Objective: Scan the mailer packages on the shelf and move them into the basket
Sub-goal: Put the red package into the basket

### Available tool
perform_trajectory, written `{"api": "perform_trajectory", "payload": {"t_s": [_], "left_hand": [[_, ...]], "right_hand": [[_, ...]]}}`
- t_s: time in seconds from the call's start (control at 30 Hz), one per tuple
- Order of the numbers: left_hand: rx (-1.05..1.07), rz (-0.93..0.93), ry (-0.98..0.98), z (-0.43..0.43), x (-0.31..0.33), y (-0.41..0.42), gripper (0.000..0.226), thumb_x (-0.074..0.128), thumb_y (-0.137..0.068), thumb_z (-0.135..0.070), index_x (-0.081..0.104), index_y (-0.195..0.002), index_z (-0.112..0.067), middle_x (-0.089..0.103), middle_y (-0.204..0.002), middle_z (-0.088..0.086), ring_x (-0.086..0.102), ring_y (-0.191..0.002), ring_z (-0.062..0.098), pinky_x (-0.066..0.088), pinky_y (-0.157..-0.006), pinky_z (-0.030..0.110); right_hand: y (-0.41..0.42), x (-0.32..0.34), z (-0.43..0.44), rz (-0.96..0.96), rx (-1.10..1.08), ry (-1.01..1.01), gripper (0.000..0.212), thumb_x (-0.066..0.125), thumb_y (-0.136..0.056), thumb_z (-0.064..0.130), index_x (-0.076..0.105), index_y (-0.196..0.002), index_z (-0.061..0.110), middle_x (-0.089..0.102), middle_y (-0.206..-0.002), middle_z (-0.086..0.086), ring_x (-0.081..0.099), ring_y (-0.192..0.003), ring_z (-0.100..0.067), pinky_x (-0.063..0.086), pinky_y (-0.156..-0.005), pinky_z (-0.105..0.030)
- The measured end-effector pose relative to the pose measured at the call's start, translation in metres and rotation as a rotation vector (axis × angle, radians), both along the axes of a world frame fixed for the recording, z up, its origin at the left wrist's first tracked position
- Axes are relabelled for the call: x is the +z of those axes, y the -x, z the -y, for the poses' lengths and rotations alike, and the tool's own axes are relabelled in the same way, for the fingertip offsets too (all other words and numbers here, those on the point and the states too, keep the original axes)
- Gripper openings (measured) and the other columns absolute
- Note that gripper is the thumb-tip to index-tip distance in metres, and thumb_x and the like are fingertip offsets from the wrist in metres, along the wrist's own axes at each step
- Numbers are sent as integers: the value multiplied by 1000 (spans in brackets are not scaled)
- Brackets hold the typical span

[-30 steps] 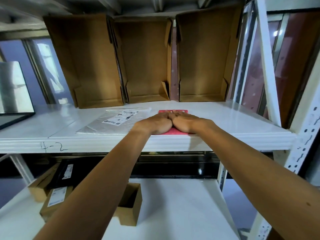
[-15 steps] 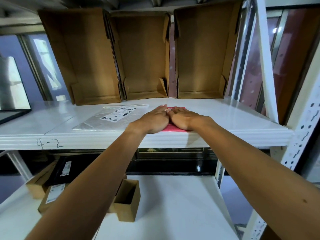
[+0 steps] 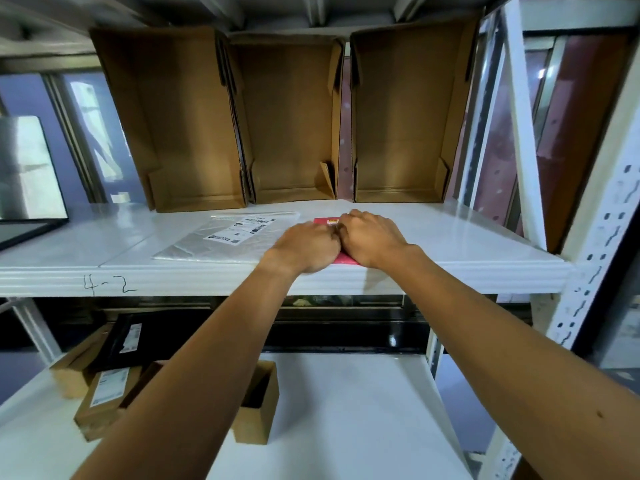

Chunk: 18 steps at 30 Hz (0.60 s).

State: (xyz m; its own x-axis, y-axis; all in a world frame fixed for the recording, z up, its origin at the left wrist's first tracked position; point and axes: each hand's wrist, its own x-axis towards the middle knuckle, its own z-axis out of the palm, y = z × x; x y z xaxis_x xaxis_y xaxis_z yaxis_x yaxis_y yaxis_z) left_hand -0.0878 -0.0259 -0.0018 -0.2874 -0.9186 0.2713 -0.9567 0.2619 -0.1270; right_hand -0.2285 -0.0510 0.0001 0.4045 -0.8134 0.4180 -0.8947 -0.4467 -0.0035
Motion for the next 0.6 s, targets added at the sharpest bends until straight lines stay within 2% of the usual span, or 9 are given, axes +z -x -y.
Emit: {"api": "perform_trajectory", "payload": {"t_s": [0.03,0.1,0.2,0.3,0.4,0.47,0.6], "left_hand": [[4,89,133,-6,0,2,36,32,-104,-22,65,-112,-9,67,-117,14,60,-105,35,46,-86,44],[29,114,243,-19,-1,5,37,32,-104,-21,68,-103,-11,69,-104,14,61,-95,36,47,-77,45],[28,-48,169,-21,-10,5,39,27,-105,-24,64,-110,-12,67,-112,16,59,-99,39,39,-73,42],[31,-264,-29,-28,-14,2,41,22,-106,-31,57,-121,-14,58,-135,13,54,-118,34,44,-93,43],[26,-244,-93,-48,-12,8,50,17,-109,-33,37,-150,-13,32,-160,9,31,-146,23,26,-118,40],[28,-208,-118,-58,-10,10,53,15,-109,-33,26,-156,-12,23,-164,6,20,-151,18,18,-122,37],[44,-269,-121,-65,-13,12,54,17,-109,-37,25,-157,-16,22,-165,3,19,-151,17,16,-123,38]], "right_hand": [[-1,1,-4,-15,-13,-33,37,38,-102,35,57,-126,15,58,-125,-9,57,-109,-30,45,-85,-40],[-2,4,-11,-24,-45,-140,36,42,-102,37,56,-128,16,57,-126,-9,57,-110,-30,42,-84,-38],[1,8,-21,-20,26,-320,37,40,-103,37,54,-133,19,55,-139,-8,53,-118,-27,43,-100,-40],[7,5,-27,-7,67,-423,38,34,-106,32,49,-138,18,47,-148,-8,46,-128,-25,35,-109,-40],[10,3,-36,-80,28,-421,53,31,-106,38,29,-154,16,23,-163,-8,23,-149,-27,22,-121,-45],[11,3,-44,-80,7,-422,56,27,-107,39,19,-158,17,13,-166,-7,13,-152,-26,16,-123,-46],[16,4,-66,-94,13,-402,53,18,-109,35,14,-159,17,8,-167,-4,6,-154,-22,9,-124,-40]]}}
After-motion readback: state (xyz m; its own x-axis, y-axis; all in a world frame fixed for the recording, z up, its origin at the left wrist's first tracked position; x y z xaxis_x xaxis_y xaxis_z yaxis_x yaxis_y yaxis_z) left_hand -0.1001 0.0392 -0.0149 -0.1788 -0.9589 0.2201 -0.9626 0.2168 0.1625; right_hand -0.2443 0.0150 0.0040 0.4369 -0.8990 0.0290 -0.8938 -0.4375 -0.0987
